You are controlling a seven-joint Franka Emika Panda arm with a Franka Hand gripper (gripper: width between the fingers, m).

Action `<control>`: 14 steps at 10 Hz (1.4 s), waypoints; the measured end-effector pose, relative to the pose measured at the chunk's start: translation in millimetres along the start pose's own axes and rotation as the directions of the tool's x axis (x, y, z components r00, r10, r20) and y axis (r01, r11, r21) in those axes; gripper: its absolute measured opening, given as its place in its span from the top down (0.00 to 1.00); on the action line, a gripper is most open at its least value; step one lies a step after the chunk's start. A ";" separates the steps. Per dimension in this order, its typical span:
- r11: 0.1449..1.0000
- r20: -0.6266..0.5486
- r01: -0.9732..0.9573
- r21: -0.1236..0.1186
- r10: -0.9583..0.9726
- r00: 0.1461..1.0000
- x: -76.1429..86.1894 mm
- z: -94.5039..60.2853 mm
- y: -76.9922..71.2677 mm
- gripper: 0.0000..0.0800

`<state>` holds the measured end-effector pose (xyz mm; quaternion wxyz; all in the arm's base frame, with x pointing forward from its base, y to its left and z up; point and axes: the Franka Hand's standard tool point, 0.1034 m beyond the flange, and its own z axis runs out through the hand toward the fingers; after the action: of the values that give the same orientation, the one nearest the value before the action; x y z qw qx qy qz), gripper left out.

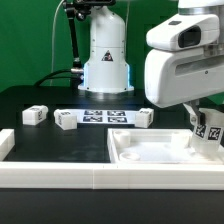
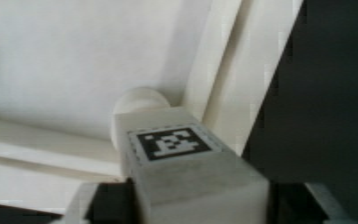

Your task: Assemble one leg

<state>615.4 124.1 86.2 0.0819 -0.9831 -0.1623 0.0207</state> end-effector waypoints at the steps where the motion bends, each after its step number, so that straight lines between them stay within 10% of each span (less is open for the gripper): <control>1: 1.000 0.000 0.000 0.000 0.000 1.000 0.0 0.0 0.1 0.60; 8: 0.947 -0.026 -0.320 0.021 0.320 0.947 2.4 0.5 0.9 0.60; 14: 0.621 -0.102 -0.778 0.096 0.784 0.613 6.4 1.3 -1.5 0.60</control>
Offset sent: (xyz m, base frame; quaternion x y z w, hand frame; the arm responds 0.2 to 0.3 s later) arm 0.0000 0.0000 0.0000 0.0000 0.0000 0.0000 1.0000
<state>620.9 127.8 85.1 0.0960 -0.9529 0.2877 -0.0082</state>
